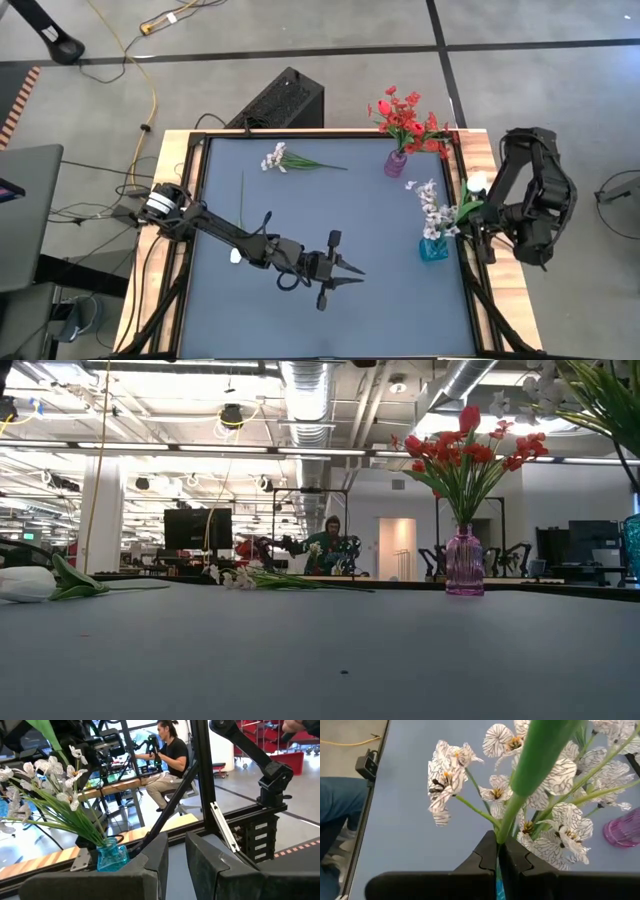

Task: Sort flowers into vase by color
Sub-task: Put the right white tulip into the blue vase, then put the white flowers into the blue vase

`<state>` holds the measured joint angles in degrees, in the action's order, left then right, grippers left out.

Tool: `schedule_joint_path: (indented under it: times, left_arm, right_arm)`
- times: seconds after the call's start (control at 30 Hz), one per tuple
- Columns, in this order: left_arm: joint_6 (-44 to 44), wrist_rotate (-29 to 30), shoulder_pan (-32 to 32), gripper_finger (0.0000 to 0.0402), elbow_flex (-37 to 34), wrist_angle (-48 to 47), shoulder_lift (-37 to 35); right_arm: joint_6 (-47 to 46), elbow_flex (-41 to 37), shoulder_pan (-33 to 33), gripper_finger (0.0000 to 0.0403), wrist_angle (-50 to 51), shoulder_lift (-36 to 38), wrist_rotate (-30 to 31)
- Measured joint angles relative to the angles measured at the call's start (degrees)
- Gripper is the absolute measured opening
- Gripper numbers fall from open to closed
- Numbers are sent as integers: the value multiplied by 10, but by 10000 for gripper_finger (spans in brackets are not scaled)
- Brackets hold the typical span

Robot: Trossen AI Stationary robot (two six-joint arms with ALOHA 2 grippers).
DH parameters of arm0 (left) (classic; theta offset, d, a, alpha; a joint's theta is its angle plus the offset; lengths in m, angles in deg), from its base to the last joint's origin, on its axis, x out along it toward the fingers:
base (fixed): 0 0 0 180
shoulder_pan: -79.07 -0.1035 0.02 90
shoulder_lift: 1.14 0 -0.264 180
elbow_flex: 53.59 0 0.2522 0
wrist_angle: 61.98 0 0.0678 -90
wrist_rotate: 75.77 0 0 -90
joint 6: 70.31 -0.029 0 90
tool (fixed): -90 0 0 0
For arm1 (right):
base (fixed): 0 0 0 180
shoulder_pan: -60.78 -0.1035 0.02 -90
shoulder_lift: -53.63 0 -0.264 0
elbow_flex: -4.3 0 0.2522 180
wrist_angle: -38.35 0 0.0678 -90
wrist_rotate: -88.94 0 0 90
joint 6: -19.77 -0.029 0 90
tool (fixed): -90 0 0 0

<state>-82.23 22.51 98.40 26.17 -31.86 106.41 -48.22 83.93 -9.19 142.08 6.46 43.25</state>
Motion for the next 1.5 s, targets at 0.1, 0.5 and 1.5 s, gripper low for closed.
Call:
schedule_joint_path:
  times: [0.1,0.5,1.5]
  left_arm:
    - [0,0,0,57,0,0,0]
    - [6,-2,0,57,0,-26,0]
    - [91,0,-15,57,1,-462,-103]
  right_arm:
    - [-2,-5,4,30,-1,-4,5]
    - [-61,-68,3,35,-20,-27,-25]
    - [-196,-35,3,160,-133,-34,-192]
